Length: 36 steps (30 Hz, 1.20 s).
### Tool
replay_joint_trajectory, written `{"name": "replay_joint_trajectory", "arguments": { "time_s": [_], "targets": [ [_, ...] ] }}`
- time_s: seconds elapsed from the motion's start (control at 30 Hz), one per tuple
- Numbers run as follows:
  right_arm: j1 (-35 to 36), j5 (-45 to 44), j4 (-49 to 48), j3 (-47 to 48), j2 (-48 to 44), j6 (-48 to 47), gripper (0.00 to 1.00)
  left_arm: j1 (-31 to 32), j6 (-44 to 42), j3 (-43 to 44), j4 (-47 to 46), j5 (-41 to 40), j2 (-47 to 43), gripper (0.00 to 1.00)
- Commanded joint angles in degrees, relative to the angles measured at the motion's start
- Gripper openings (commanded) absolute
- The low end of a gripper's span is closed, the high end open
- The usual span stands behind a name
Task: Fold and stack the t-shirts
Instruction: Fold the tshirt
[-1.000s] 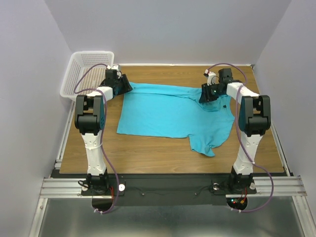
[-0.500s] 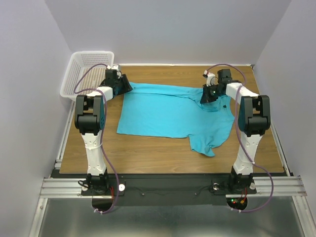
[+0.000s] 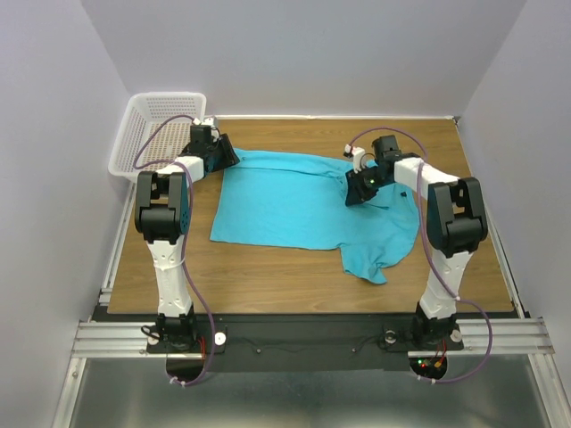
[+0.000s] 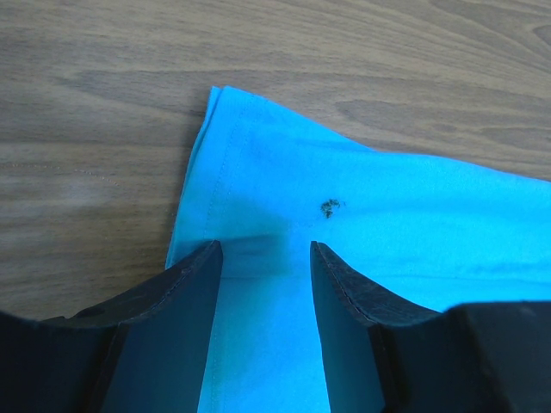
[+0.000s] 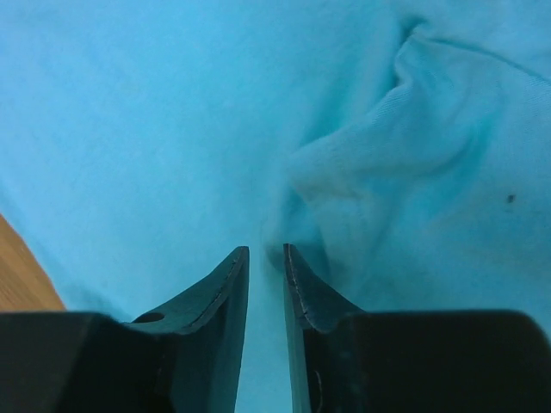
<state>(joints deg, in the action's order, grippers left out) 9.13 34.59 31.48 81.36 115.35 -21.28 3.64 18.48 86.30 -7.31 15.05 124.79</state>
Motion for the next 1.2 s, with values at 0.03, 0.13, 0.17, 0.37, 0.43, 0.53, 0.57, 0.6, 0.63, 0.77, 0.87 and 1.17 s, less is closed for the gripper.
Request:
{"name": "replay_joint_trajectory", "arguments": {
  "time_s": [0.03, 0.13, 0.17, 0.37, 0.43, 0.53, 0.57, 0.6, 0.63, 0.77, 0.87, 1.17],
  "targets": [
    [-0.2, -1.3, 2.0, -2.2, -7.4, -4.6, 0.3, -0.6, -0.6, 1.7, 1.6, 0.7, 0.6, 0.57],
    [-0.2, -2.2, 2.0, -2.3, -9.4, -4.7, 0.3, -0.5, -0.4, 1.8, 1.6, 0.8, 0.6, 0.57],
    [-0.2, -3.2, 1.9, -1.4, -9.8, -4.0, 0.3, -0.5, -0.5, 1.8, 1.6, 0.9, 0.5, 0.57],
    [-1.7, -10.2, 0.6, 5.6, -5.9, 4.6, 0.29, -0.6, -0.5, 1.5, 1.6, 1.0, 0.5, 0.57],
    [-2.5, -13.3, -0.7, 7.2, -4.9, 7.8, 0.3, -0.6, -0.4, 1.6, 1.6, 1.4, 0.5, 0.57],
    [-5.8, -17.0, -3.1, 7.0, -4.7, 14.5, 0.3, -0.6, -0.3, 1.6, 1.6, 1.7, 0.5, 0.57],
    [-6.7, -19.0, -4.0, 5.5, -5.6, 15.6, 0.32, -0.7, -0.3, 1.5, 1.5, 1.7, 0.5, 0.57],
    [-8.1, -19.8, -6.2, 4.3, -6.2, 17.2, 0.34, -0.6, -0.3, 1.6, 1.5, 1.7, 0.5, 0.57],
    [-8.9, -20.5, -7.1, 3.1, -6.7, 17.9, 0.35, -0.6, -0.3, 1.6, 1.5, 1.8, 0.5, 0.57],
    [-12.6, -21.4, -9.0, 1.8, -6.4, 20.1, 0.38, -0.7, -0.4, 1.8, 1.4, 2.0, 0.7, 0.57],
    [-14.9, -20.0, -9.2, 3.3, -4.3, 21.0, 0.38, -0.7, -0.3, 1.7, 1.4, 2.1, 0.6, 0.57],
    [-18.2, -16.6, -10.1, 12.9, 2.9, 23.4, 0.39, -0.7, -0.3, 1.9, 1.3, 2.4, 0.8, 0.57]
  ]
}}
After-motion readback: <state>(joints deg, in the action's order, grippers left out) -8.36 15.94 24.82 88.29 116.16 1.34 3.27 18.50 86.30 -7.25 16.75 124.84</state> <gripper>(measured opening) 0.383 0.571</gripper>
